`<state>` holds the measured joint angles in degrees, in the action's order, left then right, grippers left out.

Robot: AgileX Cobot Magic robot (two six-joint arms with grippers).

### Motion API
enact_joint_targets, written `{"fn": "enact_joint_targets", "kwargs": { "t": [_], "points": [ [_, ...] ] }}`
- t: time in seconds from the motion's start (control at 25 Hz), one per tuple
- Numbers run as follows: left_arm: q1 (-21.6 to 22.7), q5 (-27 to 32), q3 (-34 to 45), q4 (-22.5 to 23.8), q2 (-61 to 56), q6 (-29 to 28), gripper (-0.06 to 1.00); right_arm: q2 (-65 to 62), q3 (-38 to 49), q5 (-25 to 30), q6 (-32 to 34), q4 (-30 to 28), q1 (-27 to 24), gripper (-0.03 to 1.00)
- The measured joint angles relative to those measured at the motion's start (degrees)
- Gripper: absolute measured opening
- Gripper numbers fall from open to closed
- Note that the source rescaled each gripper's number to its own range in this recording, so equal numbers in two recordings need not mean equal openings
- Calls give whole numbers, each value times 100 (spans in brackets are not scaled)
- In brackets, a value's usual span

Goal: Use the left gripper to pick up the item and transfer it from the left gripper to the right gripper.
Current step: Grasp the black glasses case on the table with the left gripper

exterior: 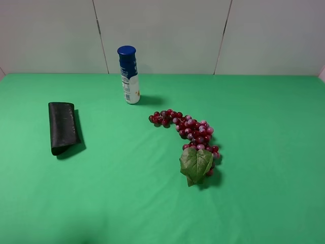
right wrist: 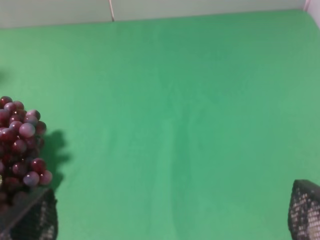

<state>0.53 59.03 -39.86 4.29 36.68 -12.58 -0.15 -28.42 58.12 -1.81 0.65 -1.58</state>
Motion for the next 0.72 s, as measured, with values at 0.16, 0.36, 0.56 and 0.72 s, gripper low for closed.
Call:
{"fn": "enact_joint_targets", "kwargs": {
  "t": [0.16, 0.36, 0.56, 0.72],
  "points": [
    [0, -203, -64, -119, 814, -148, 100, 0, 0, 0, 0, 0, 0, 100],
    [0, -770, -64, -325, 1847, -249, 100, 0, 0, 0, 0, 0, 0, 100],
    [0, -1301, -64, -467, 2888, -487, 100, 0, 0, 0, 0, 0, 0, 100],
    [0, -1744, -64, -620, 3693, -547, 100, 0, 0, 0, 0, 0, 0, 100]
  ]
}}
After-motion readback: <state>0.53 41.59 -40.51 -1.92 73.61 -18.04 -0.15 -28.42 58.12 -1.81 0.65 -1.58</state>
